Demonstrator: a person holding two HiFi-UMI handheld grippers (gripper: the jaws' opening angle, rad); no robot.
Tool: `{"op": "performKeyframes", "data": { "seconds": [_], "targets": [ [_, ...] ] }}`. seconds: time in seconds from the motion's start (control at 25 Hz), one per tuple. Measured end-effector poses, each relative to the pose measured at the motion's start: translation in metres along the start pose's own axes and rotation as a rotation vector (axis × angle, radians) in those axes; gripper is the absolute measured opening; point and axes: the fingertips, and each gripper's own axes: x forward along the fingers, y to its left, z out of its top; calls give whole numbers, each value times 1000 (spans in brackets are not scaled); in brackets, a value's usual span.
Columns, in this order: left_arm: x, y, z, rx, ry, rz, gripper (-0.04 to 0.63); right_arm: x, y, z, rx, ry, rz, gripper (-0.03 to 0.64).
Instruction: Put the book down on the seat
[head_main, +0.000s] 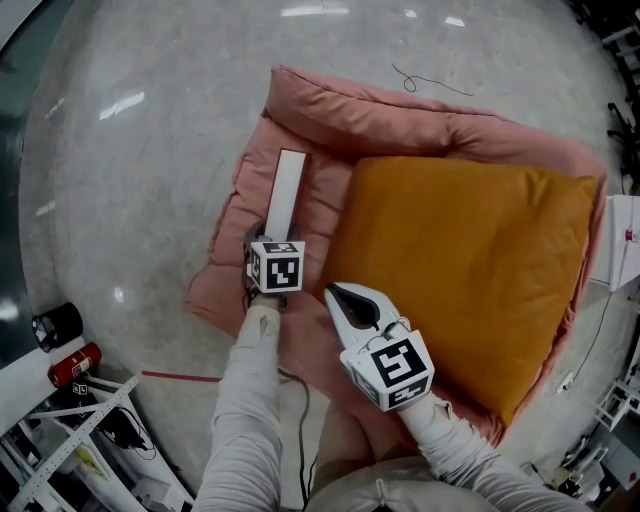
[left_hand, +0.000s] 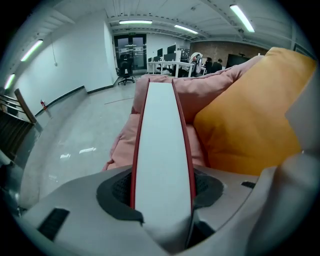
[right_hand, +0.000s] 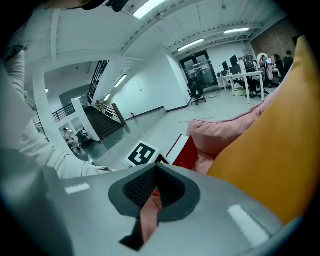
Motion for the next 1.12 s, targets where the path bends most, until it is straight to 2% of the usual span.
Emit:
{"op": "performKeyframes", "data": {
  "seconds": [0.28, 0.56, 1.0, 1.12],
  "targets": [
    [13, -6, 0, 8, 32, 26, 245, -2, -3, 1, 13, -6, 10, 0],
    [-2, -25, -1, -21, 22, -62, 278, -4, -3, 3, 1, 4, -9, 0],
    [-64, -37, -2, -93, -13, -102, 281, -18, 11, 21, -45, -8, -25, 0],
    [-86, -44, -3, -109, -11, -142, 281, -24, 20, 26, -67, -8, -18, 0]
  ]
}}
